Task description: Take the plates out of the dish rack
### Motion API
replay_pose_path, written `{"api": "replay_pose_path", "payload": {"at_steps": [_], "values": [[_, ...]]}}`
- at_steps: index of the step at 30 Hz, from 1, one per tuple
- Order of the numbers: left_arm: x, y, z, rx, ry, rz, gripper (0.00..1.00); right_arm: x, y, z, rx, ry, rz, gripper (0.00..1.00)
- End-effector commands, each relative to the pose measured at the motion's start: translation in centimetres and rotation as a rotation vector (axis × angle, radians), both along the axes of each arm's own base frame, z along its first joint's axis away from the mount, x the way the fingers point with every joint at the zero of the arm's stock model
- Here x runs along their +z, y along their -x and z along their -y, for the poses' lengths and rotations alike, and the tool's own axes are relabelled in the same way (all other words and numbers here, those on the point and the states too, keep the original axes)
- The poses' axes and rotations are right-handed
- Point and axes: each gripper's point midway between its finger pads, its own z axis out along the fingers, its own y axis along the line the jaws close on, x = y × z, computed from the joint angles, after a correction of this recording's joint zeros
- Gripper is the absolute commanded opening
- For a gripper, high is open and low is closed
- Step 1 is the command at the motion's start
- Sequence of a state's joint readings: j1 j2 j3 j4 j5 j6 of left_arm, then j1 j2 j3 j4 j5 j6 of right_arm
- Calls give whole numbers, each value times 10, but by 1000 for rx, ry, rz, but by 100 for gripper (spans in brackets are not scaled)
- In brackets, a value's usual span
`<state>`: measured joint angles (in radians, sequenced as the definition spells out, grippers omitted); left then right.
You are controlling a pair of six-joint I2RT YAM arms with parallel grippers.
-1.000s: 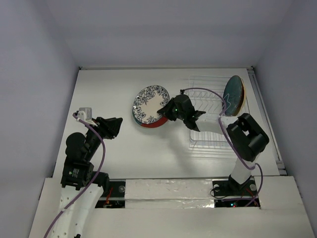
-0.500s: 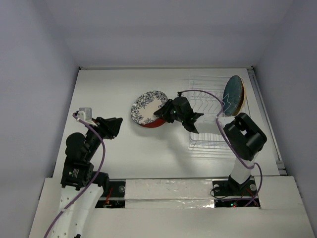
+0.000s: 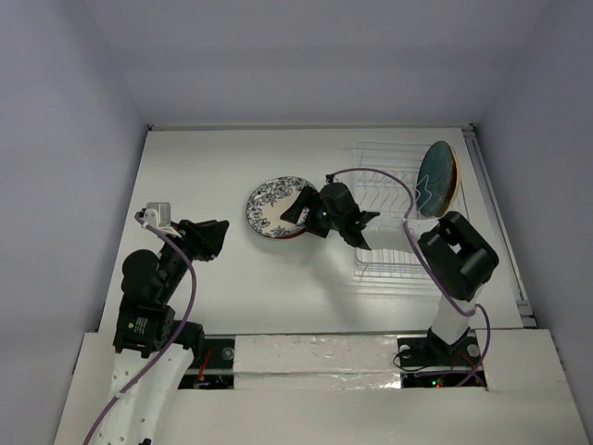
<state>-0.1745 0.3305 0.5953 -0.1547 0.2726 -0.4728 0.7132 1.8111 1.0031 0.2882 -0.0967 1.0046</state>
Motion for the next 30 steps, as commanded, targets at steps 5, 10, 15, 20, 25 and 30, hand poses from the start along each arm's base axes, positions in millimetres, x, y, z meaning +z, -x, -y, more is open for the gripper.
{"api": "replay_pose_path", "payload": {"at_steps": [5, 10, 15, 20, 25, 30], "values": [[19, 2, -1, 1, 10, 71, 34, 26, 10, -2, 157, 168, 106, 94], [19, 2, -1, 1, 9, 74, 34, 17, 16, 17, 194, 307, 109, 97], [20, 3, -1, -1, 11, 77, 34, 21, 27, 40, 211, 396, 127, 98], [21, 3, 0, -4, 12, 80, 34, 74, 27, 78, 94, 459, 237, 84], [22, 5, 2, -13, 13, 84, 34, 144, 16, 187, -332, 619, 340, 0], [24, 8, 3, -19, 16, 96, 34, 191, 29, 313, -742, 688, 361, 0]]}}
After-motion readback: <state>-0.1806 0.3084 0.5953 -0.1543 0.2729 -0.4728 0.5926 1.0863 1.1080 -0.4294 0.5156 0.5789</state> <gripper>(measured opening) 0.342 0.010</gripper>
